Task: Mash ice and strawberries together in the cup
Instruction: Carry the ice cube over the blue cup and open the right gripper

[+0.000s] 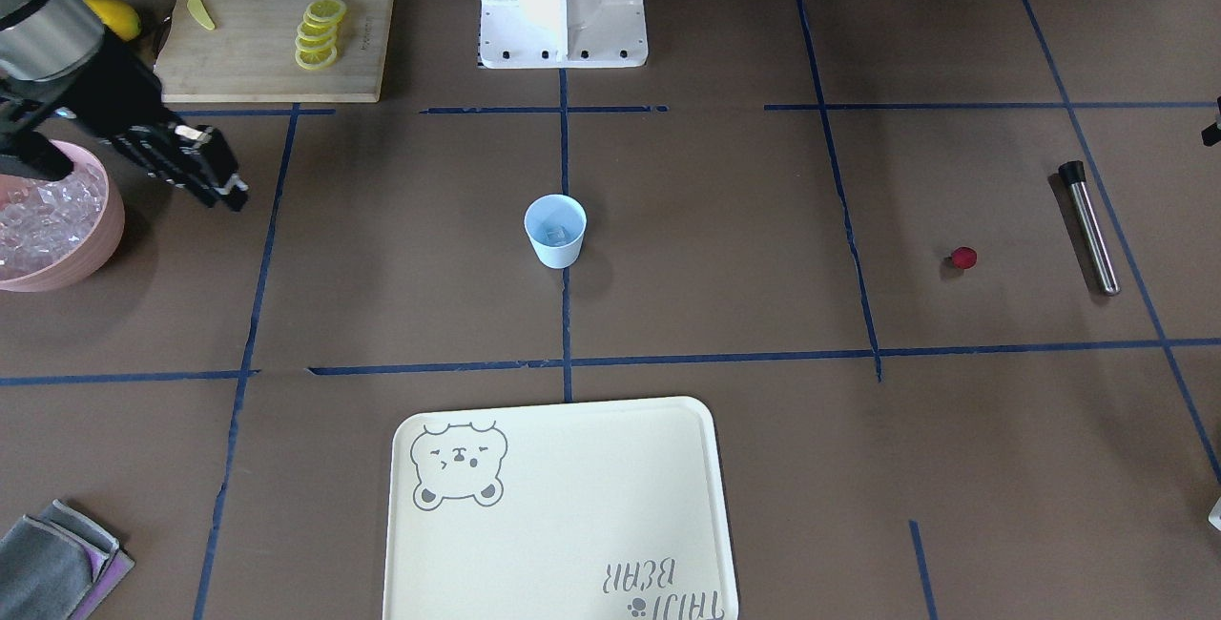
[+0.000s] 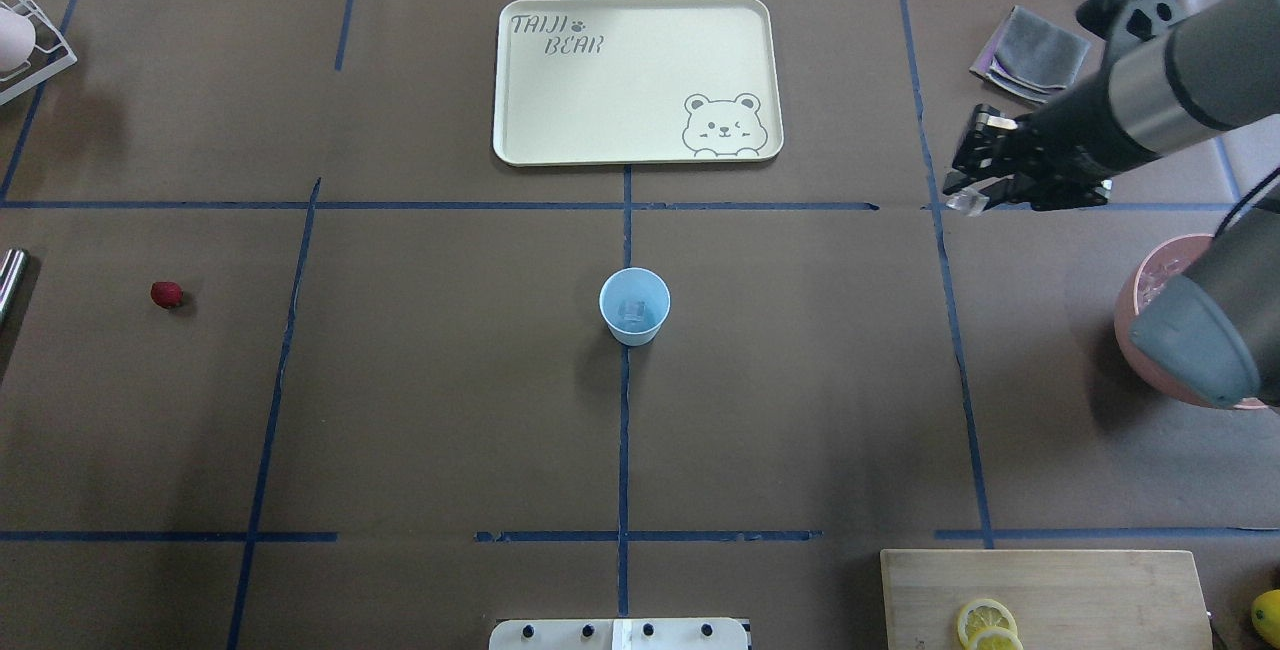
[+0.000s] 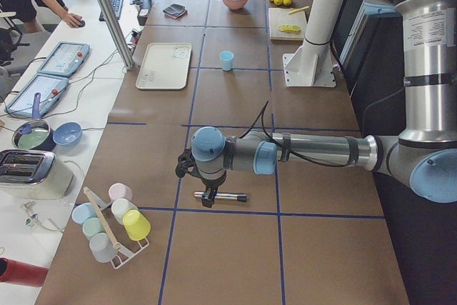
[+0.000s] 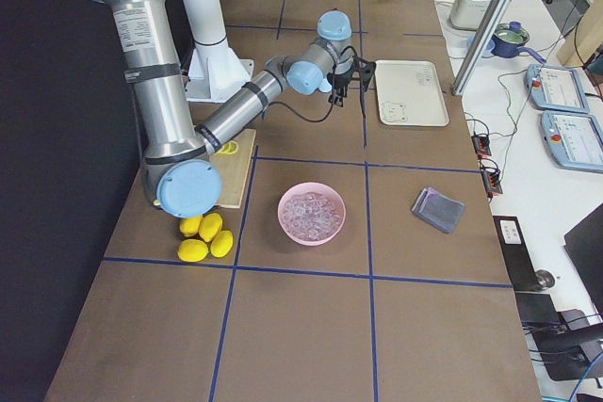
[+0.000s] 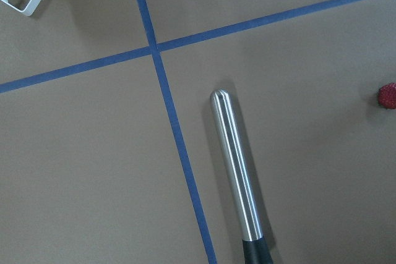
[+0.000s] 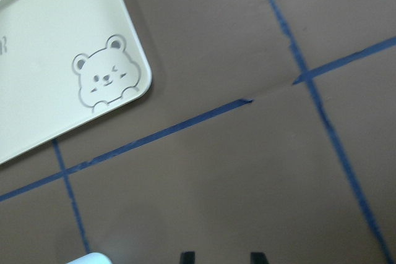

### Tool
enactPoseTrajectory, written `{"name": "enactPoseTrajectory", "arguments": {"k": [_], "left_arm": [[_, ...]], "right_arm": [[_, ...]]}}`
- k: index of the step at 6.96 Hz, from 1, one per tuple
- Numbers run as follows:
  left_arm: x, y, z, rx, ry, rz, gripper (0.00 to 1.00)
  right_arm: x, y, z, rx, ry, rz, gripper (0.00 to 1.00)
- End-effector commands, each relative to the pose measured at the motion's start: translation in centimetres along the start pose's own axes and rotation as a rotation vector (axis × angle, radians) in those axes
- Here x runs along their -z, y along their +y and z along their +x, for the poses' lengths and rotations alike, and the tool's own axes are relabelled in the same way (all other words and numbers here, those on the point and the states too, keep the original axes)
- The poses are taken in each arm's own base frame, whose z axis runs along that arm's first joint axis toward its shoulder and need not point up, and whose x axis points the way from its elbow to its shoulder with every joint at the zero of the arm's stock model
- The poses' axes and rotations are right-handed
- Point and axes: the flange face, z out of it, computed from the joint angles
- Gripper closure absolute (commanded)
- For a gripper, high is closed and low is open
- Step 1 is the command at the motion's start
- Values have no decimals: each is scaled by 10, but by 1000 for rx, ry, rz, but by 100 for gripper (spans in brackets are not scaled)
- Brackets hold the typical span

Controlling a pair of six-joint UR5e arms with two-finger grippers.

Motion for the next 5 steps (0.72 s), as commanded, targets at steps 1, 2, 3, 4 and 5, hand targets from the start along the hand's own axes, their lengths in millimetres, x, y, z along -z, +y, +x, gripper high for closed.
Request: {"name": "enactPoseTrajectory", "arguments": {"k": [1, 2, 3, 4, 5], "left_arm": [[-2, 1, -2, 5, 1, -4, 0], [-3, 1, -3, 6, 1, -5, 0], [-3, 1, -3, 6, 1, -5, 0], [-3, 1, -3, 7, 1, -6, 0], [-3, 1, -3, 6, 1, -5, 0]], "right_arm": [[-53, 78, -116, -79, -7, 9, 100], [-71, 102, -126, -75, 1, -2, 100], [-94, 118, -141, -85, 17, -1, 100], [-117, 131, -164, -82, 29, 35, 100], [-132, 146, -168, -74, 43, 33, 100]]}}
